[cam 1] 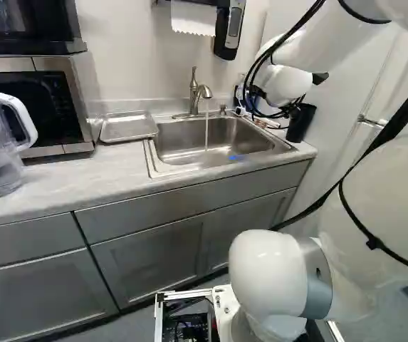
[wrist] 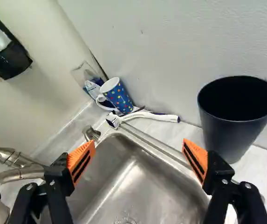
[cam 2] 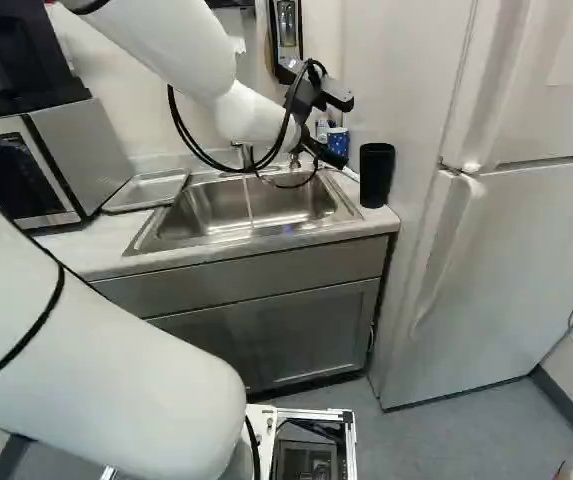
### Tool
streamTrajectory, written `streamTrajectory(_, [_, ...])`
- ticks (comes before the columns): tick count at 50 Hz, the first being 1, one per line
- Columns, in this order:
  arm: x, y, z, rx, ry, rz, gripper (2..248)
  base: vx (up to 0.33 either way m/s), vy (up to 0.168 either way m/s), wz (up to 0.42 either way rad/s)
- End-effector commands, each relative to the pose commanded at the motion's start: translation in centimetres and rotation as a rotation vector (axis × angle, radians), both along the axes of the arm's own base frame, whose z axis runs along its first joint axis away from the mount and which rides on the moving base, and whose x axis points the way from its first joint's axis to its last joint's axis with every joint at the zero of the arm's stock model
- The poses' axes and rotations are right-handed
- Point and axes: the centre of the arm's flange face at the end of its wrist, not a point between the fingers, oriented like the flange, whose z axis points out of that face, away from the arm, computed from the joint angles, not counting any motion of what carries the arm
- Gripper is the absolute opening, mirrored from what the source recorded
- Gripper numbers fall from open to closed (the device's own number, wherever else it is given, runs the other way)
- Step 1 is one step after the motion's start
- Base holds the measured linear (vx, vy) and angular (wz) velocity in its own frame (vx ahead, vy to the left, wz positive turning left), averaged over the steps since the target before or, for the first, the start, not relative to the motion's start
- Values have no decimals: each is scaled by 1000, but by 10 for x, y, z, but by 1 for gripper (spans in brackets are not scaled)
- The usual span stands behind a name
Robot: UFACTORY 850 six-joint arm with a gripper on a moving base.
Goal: Rinse the cup and place it in the tray
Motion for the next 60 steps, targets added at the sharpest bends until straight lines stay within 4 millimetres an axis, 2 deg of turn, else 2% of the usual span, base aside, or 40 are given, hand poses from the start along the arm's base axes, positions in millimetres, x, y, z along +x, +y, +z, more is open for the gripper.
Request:
streamTrajectory(9, [-4, -1, -1, 42, -12, -34, 247, 0, 0, 0])
streamTrajectory(27, [-24, -10, -3, 110, -38, -116, 247, 0, 0, 0])
streamTrajectory(60, [-20, -45, -3, 181, -59, -244, 247, 0, 0, 0])
